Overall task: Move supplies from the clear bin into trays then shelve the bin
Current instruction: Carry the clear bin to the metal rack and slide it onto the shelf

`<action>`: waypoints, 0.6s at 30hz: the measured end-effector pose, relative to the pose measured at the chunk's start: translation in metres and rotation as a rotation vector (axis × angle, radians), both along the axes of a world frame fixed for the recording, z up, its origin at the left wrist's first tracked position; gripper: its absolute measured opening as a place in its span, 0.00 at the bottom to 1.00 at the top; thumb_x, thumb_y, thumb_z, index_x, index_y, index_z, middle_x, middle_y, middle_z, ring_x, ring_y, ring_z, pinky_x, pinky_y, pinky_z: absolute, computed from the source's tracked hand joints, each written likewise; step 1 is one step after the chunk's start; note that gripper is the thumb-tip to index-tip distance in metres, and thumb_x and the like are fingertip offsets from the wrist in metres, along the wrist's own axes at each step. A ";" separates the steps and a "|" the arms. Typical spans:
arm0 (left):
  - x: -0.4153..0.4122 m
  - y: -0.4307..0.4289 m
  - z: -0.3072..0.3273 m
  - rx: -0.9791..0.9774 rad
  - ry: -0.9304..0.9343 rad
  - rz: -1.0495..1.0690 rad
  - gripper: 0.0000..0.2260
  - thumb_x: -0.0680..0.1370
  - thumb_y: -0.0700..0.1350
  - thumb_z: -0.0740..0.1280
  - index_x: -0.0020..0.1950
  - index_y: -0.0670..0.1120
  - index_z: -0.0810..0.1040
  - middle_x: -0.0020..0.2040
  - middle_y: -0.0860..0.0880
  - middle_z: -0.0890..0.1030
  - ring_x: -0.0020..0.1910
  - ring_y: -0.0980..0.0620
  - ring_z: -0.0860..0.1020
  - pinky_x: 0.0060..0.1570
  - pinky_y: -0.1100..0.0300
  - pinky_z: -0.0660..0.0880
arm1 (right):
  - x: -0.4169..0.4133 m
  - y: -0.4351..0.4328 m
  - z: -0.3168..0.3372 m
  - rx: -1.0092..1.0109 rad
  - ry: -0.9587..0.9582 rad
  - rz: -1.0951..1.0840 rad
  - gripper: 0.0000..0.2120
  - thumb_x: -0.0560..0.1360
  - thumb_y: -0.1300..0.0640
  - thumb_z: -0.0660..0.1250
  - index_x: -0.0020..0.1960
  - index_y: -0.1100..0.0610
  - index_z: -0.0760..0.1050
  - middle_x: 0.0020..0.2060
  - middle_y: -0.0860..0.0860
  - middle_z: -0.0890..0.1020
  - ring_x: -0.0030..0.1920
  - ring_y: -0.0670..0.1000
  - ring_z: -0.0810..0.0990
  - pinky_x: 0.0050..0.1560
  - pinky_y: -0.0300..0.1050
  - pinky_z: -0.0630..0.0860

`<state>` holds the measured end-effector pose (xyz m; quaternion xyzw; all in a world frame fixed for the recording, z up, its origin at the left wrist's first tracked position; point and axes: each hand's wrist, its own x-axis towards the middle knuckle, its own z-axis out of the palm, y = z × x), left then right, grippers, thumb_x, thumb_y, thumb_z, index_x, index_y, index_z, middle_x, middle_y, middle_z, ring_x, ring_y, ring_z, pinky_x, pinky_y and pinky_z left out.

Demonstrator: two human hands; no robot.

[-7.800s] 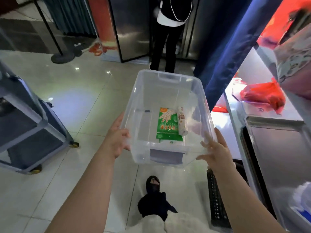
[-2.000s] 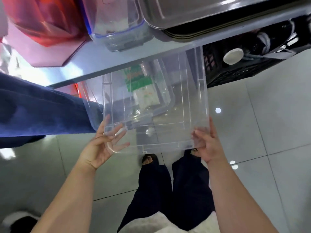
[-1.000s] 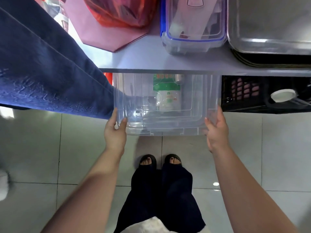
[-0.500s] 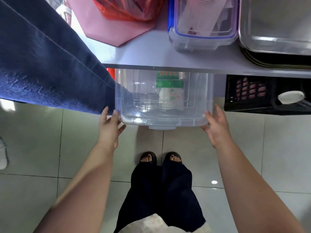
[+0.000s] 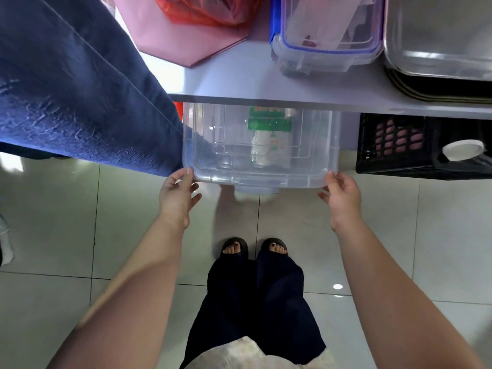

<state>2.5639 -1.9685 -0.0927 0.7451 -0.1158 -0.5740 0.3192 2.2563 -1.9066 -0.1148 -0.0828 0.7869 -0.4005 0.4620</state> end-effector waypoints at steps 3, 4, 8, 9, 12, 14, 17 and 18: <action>-0.003 0.025 0.005 -0.218 -0.402 -0.169 0.20 0.71 0.51 0.75 0.59 0.52 0.74 0.51 0.52 0.77 0.49 0.55 0.76 0.51 0.57 0.76 | 0.010 0.016 0.009 -0.110 0.570 0.282 0.27 0.73 0.51 0.71 0.68 0.57 0.67 0.64 0.55 0.72 0.65 0.54 0.69 0.67 0.53 0.67; -0.005 0.035 0.006 -0.363 -0.562 -0.295 0.21 0.69 0.50 0.76 0.59 0.53 0.74 0.53 0.54 0.76 0.52 0.55 0.74 0.54 0.57 0.73 | 0.016 0.021 0.011 -0.222 0.728 0.422 0.29 0.72 0.52 0.72 0.68 0.58 0.67 0.65 0.57 0.71 0.67 0.55 0.67 0.69 0.53 0.64; -0.024 0.048 -0.011 -0.775 -0.926 -0.972 0.30 0.67 0.53 0.75 0.66 0.52 0.70 0.66 0.48 0.72 0.66 0.45 0.67 0.69 0.56 0.58 | 0.055 0.023 0.001 -0.371 1.063 1.068 0.40 0.67 0.47 0.75 0.73 0.57 0.61 0.72 0.58 0.64 0.73 0.60 0.55 0.73 0.59 0.53; -0.031 0.046 -0.018 -0.804 -0.996 -1.120 0.33 0.67 0.53 0.76 0.69 0.52 0.68 0.69 0.46 0.69 0.69 0.43 0.65 0.70 0.51 0.56 | 0.066 0.020 -0.007 -0.341 1.142 1.173 0.44 0.65 0.47 0.76 0.74 0.56 0.59 0.74 0.58 0.60 0.74 0.61 0.53 0.74 0.61 0.51; -0.050 0.036 -0.044 -0.788 -1.250 -1.406 0.44 0.66 0.50 0.77 0.76 0.51 0.56 0.75 0.41 0.62 0.74 0.37 0.58 0.73 0.39 0.50 | 0.084 0.010 -0.033 -0.218 1.315 1.258 0.48 0.62 0.54 0.76 0.74 0.53 0.53 0.73 0.57 0.52 0.73 0.63 0.50 0.73 0.64 0.48; -0.053 0.031 -0.061 -0.740 -1.412 -1.460 0.47 0.65 0.47 0.77 0.76 0.52 0.53 0.76 0.40 0.62 0.74 0.36 0.60 0.71 0.37 0.51 | 0.087 0.003 -0.047 -0.217 1.487 1.171 0.40 0.65 0.57 0.70 0.72 0.51 0.55 0.70 0.55 0.55 0.71 0.62 0.54 0.71 0.64 0.53; -0.053 0.024 -0.076 -0.878 -1.528 -1.343 0.40 0.68 0.43 0.75 0.75 0.53 0.59 0.73 0.42 0.65 0.69 0.38 0.63 0.69 0.37 0.58 | 0.085 -0.006 -0.059 -0.367 1.569 0.993 0.20 0.77 0.59 0.55 0.68 0.50 0.62 0.64 0.54 0.63 0.65 0.59 0.63 0.66 0.61 0.60; -0.053 0.022 -0.078 -0.933 -1.532 -1.296 0.37 0.69 0.43 0.74 0.74 0.53 0.62 0.71 0.43 0.64 0.68 0.39 0.62 0.69 0.38 0.59 | 0.084 -0.007 -0.061 -0.399 1.564 0.975 0.20 0.76 0.60 0.56 0.67 0.50 0.63 0.62 0.54 0.64 0.63 0.58 0.64 0.66 0.60 0.59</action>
